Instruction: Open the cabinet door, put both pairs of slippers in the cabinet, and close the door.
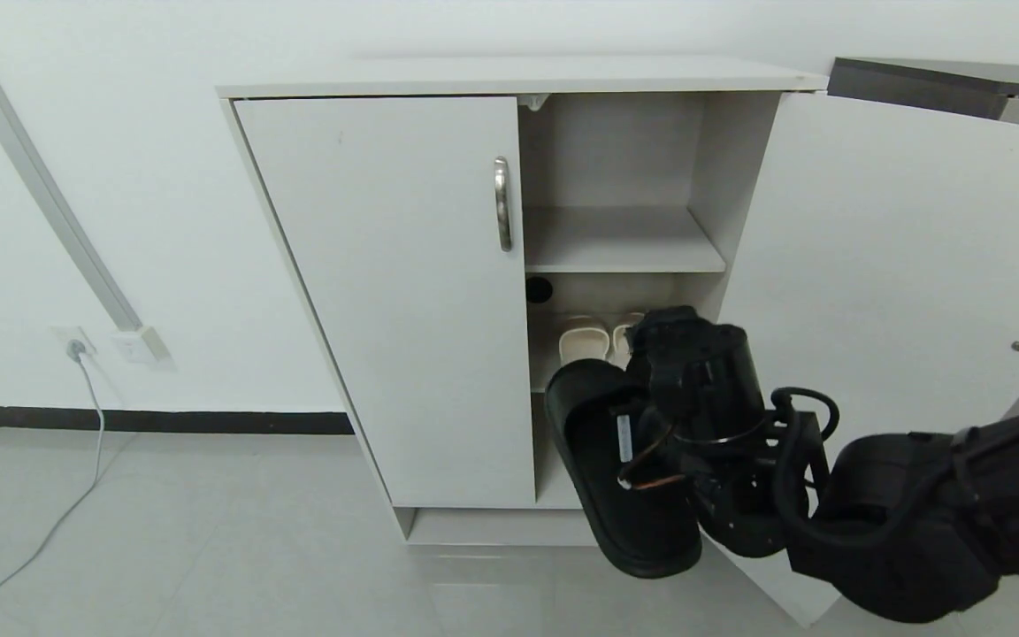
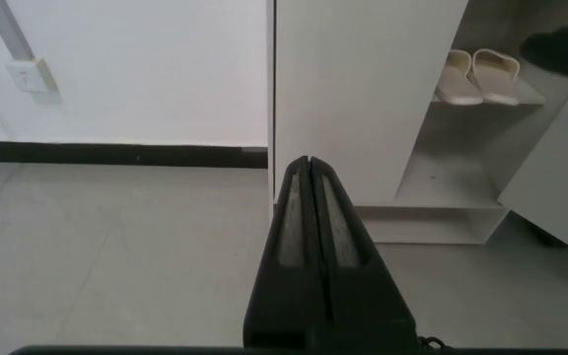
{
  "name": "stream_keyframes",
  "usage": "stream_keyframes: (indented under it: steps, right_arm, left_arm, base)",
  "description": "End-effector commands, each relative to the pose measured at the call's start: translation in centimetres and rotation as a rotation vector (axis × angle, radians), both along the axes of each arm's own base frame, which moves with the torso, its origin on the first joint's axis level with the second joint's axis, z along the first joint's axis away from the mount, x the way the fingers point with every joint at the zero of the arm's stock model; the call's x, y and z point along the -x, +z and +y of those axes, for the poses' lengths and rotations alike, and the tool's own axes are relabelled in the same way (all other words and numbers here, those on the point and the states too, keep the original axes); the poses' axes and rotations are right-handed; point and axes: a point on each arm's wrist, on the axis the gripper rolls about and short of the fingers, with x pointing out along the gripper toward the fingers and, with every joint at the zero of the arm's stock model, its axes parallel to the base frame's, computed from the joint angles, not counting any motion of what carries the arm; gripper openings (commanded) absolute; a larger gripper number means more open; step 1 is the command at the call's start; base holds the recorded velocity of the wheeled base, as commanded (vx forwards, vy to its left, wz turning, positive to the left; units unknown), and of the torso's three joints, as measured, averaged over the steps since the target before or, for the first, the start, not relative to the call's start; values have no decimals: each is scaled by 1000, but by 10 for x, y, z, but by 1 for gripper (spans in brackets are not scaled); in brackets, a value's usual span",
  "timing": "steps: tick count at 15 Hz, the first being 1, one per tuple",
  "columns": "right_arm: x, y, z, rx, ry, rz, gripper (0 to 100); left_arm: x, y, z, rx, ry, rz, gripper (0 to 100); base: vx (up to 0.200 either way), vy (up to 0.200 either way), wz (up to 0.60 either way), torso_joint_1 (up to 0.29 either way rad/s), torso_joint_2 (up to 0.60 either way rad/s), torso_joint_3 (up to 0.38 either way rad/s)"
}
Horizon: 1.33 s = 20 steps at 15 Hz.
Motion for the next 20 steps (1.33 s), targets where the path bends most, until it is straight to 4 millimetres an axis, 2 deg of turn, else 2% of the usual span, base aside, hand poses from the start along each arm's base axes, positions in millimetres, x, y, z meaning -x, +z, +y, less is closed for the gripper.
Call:
stream_keyframes:
  steps: [1,3,6,12,20]
  right_arm:
    - [9,60,2,-116,-89,-83,0]
    - [9,77,4,-129,-143,-124,0]
    - [2,67,7,-104,-152,-114,0]
    - [2,63,7,-92,-153,-106,0]
    - [1,60,9,-87,-153,-103,0]
  left_arm:
    - [0,0,0,0,1,0,0]
    - [0,0,0,0,1,0,0]
    - [0,0,0,-1,1,0,0]
    - [0,0,0,-1,1,0,0]
    - [0,0,0,-3,-1,0,0]
  base:
    - [0,0,0,0,0,0]
    - [0,0,0,0,0,0]
    - [0,0,0,0,0,0]
    - [0,0,0,0,0,0]
    - [200,0,0,-1,1,1]
